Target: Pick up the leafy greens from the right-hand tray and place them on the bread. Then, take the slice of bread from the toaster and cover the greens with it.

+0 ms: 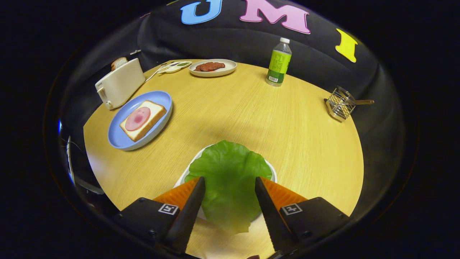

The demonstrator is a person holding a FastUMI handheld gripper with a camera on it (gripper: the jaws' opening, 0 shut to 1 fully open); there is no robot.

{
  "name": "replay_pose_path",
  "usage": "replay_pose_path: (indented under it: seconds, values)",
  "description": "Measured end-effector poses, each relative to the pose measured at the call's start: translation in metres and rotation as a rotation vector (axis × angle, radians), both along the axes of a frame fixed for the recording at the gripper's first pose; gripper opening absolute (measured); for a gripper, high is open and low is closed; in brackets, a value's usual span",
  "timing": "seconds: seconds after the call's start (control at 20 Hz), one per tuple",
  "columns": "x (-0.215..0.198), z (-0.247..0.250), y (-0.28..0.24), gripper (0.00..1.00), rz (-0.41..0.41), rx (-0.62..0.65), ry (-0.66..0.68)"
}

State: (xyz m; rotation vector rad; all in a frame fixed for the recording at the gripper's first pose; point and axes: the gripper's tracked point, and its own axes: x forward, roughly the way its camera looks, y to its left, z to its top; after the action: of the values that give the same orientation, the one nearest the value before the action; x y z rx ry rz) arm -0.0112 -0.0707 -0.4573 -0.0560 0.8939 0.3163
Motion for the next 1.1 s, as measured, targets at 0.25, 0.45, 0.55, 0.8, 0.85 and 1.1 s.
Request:
replay_pose_path:
  seconds: [0.25, 0.45, 0.55, 0.8, 0.85, 1.1]
  values:
    - [-0.007, -0.013, 0.003, 0.74, 0.001, 0.02, 0.074]
    - [-0.007, -0.01, 0.001, 0.27, -0.011, 0.026, 0.093]
    - [-0.011, -0.009, 0.001, 0.08, -0.004, 0.02, 0.109]
    - [-0.013, 0.036, 0.005, 0.07, -0.02, 0.053, 0.055]
    - [-0.012, 0.049, 0.008, 0.07, -0.021, 0.059, 0.039]
    - [-0.002, 0.115, 0.059, 0.07, 0.001, 0.121, -0.036]
